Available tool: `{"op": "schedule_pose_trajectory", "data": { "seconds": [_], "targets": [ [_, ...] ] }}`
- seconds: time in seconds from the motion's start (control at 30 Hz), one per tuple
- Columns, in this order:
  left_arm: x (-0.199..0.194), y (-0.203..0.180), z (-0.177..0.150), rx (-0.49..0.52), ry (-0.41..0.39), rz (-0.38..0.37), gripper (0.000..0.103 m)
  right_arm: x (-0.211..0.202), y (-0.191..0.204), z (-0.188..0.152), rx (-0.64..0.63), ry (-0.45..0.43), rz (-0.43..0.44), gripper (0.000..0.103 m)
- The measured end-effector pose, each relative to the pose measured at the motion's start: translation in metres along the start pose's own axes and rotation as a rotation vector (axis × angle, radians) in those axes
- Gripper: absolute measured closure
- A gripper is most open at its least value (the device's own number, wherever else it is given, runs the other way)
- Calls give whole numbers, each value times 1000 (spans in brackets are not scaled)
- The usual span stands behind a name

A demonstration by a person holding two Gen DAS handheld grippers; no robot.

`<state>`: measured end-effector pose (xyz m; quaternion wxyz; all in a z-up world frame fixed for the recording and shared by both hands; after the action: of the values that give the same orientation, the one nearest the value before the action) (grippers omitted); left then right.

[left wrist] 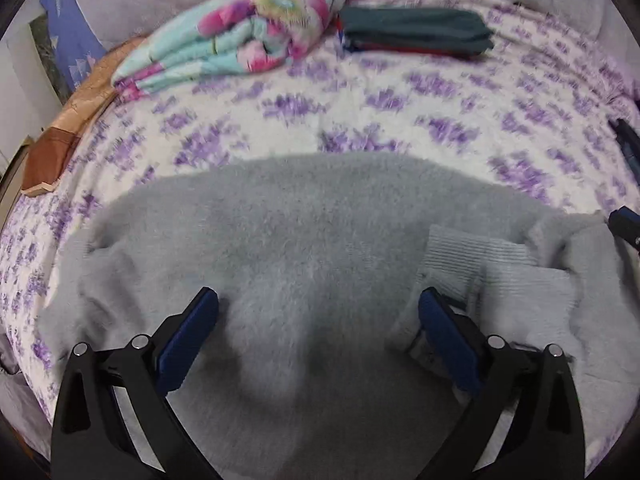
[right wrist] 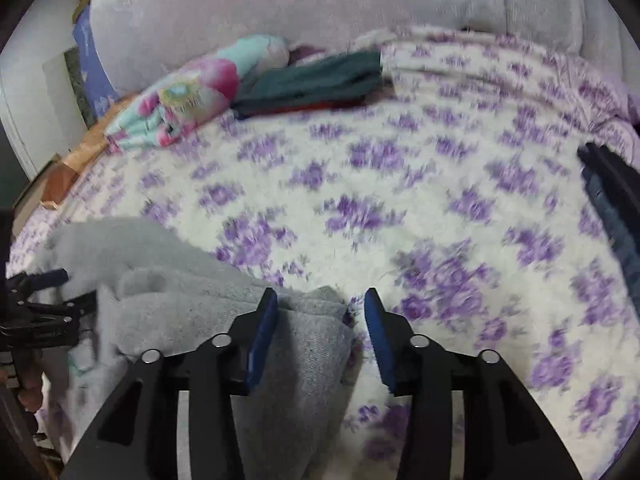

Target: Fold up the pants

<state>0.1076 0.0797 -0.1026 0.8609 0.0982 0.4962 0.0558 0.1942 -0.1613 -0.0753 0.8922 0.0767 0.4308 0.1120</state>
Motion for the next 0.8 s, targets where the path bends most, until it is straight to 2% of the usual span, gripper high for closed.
{"op": "schedule_pose_trajectory", "data": {
  "seconds": [0.1, 0.17, 0.2, 0.23, 0.3, 0.33, 0.37, 0.4, 0.5, 0.57, 0.67, 0.8],
  "targets": [
    [-29, -9, 6, 19, -94, -53, 5, -24, 17, -8, -45, 21, 101, 48],
    [-40, -31, 11, 66, -134, -134, 5, -25, 26, -24, -25, 93, 171, 47],
    [-40, -43, 13, 89, -140, -174, 5, -21, 25, -32, -9, 128, 180, 42],
    [-33, -57, 12, 115, -125, -220, 5, -9, 22, -43, -20, 163, 151, 40],
    [-7, -73, 7, 132, -44, -240, 4, 20, 15, -67, -115, 197, 38, 38],
    [13, -76, 3, 118, 7, -256, 4, 18, 18, -69, -142, 159, 33, 37],
    [22, -74, 2, 58, 23, -309, 4, 15, 19, -70, -154, 157, 22, 37],
    [21, -68, 1, -8, 36, -364, 4, 10, 19, -69, -148, 164, 23, 36],
    [4, -58, -3, -29, 32, -395, 5, -9, 18, -60, -62, 163, 133, 30],
    [-19, -40, -7, -47, -24, -438, 5, -18, 12, -54, -7, 136, 174, 27],
    [-46, 11, -19, -140, -96, -413, 5, -23, 2, -45, 75, 105, 199, 24],
    [-64, 70, -53, -330, -67, -438, 5, -18, 6, -54, 146, 193, 287, 23]
  ]
}}
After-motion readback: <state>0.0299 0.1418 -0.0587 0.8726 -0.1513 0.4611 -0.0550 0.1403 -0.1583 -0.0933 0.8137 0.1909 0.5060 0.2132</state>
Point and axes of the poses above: each gripper's, at about its wrist camera, not at the fingertips, and x roughly the way its jaws point, y to its left, z to its top, the point moved 9 cm from there along x, roughly the way its jaws point, and after that the axes turned 13 degrees about x, right-handed, at the moved point
